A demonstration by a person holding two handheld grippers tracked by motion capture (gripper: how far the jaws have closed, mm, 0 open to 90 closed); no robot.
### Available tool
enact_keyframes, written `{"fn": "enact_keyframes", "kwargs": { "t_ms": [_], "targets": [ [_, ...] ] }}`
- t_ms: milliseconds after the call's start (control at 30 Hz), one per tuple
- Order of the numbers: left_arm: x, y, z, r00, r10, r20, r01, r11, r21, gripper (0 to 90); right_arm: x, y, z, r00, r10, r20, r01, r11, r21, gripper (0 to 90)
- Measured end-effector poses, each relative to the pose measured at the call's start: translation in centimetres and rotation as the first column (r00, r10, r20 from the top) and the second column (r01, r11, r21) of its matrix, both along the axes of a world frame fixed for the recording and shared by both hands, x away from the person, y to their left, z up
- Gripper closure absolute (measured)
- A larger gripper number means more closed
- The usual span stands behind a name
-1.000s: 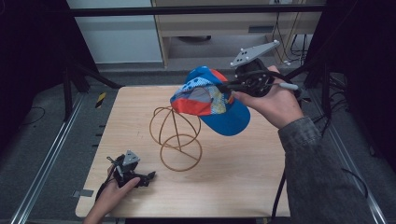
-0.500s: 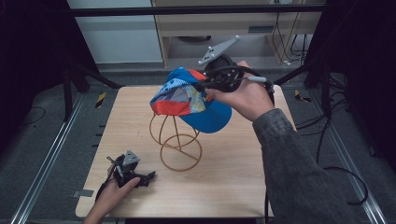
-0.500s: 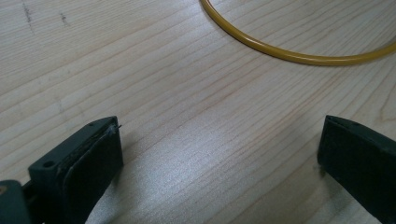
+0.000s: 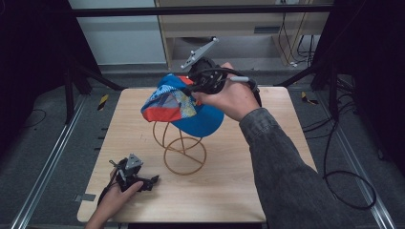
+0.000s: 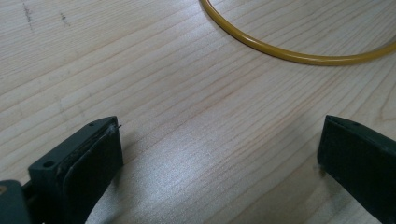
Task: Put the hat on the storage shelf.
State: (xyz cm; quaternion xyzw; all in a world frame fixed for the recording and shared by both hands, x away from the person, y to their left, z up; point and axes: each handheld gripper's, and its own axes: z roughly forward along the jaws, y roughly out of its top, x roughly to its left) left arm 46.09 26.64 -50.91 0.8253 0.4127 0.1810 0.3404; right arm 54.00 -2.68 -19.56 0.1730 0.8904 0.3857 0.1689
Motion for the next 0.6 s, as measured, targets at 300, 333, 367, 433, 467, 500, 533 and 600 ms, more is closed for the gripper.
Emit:
{"fn": "enact_keyframes", "kwargs": {
  "t_ms": [300, 333, 367, 433, 467, 500, 533, 600],
  "targets": [
    [0.0, 0.0, 0.0, 1.0, 0.0, 0.0, 0.0, 1.0, 0.0, 0.0, 0.4, 1.4, -0.7, 0.9998, 0.012, -0.016, -0.012, 0.9998, -0.015, 89.9],
    [0.0, 0.0, 0.0, 1.0, 0.0, 0.0, 0.0, 1.0, -0.001, 0.0, 0.5, 1.5, -0.9, 0.9997, 0.015, -0.019, -0.015, 0.9998, -0.016, 89.9],
    [0.0, 0.0, 0.0, 1.0, 0.0, 0.0, 0.0, 1.0, 0.0, 0.0, 0.5, 1.7, -1.0, 0.9996, 0.018, -0.022, -0.018, 0.9997, -0.015, 89.9],
    [0.0, 0.0, 0.0, 1.0, 0.001, 0.0, -0.001, 1.0, 0.001, 0.0, 0.4, 2.0, -1.3, 0.9994, 0.028, -0.023, -0.028, 0.9995, -0.015, 89.9],
    [0.0, 0.0, 0.0, 1.0, 0.001, 0.0, -0.001, 1.0, 0.001, 0.0, 0.4, 2.1, -1.3, 0.9992, 0.031, -0.025, -0.031, 0.9994, -0.015, 89.9],
    [0.0, 0.0, 0.0, 1.0, 0.001, 0.0, -0.001, 1.0, 0.001, 0.0, 0.4, 2.2, -1.4, 0.9991, 0.034, -0.025, -0.034, 0.9993, -0.013, 89.9],
    [0.0, 0.0, 0.0, 1.0, 0.001, -0.001, -0.001, 1.0, 0.002, 0.0, 0.5, 2.3, -1.5, 0.9991, 0.033, -0.025, -0.033, 0.9994, -0.008, 89.9],
    [0.0, 0.0, 0.0, 1.0, 0.0, 0.0, 0.0, 1.0, 0.0, 0.0, 0.5, 2.5, -1.6, 0.999, 0.034, -0.03, -0.034, 0.9993, -0.012, 89.9]
  ]
}}
